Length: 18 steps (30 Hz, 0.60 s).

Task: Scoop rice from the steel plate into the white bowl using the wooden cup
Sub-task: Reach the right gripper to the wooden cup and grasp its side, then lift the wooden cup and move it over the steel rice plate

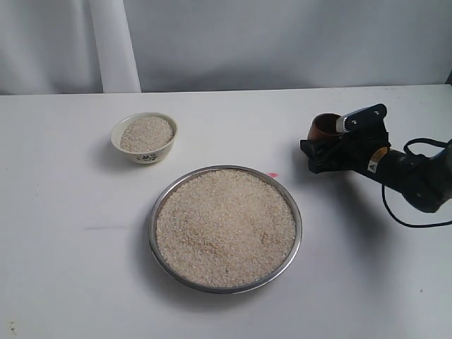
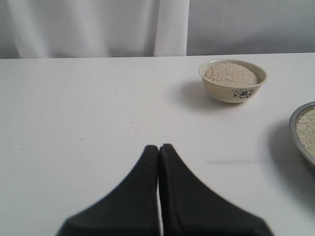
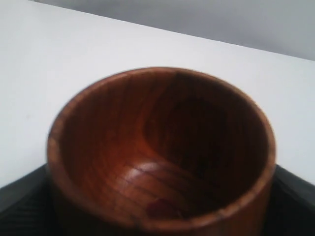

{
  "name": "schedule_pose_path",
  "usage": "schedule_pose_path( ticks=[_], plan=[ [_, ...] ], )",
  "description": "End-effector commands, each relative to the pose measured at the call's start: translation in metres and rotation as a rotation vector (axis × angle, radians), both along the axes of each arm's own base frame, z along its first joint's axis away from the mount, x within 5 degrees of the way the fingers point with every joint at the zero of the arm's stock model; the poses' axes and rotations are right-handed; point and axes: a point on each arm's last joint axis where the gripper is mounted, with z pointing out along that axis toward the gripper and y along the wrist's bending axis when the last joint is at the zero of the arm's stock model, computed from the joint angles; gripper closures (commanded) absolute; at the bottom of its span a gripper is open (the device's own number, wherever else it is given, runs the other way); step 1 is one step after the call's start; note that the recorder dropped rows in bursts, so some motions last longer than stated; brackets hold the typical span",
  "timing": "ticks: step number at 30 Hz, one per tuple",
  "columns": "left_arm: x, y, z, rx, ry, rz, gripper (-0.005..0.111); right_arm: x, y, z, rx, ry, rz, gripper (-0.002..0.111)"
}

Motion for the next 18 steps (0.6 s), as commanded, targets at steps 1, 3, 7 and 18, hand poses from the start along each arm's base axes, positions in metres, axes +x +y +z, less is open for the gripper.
schedule_pose_path(
  ticks=[1,3,7,18],
  plan=[
    [0.000,0.000,0.001,0.000,-0.017,-0.006,0.107,-0.002,0.009,-0.001,-0.021,0.007,0.042,0.079],
    [0.000,0.000,0.001,0.000,-0.017,-0.006,0.107,-0.002,0.010,-0.001,-0.030,0.005,0.065,0.089],
    [0.000,0.000,0.001,0.000,-0.017,-0.006,0.107,-0.005,0.013,-0.001,-0.058,0.001,0.122,0.107],
    [0.000,0.000,0.001,-0.002,-0.017,-0.005,0.107,-0.008,0.002,0.062,-0.259,0.125,0.091,0.108]
  ],
)
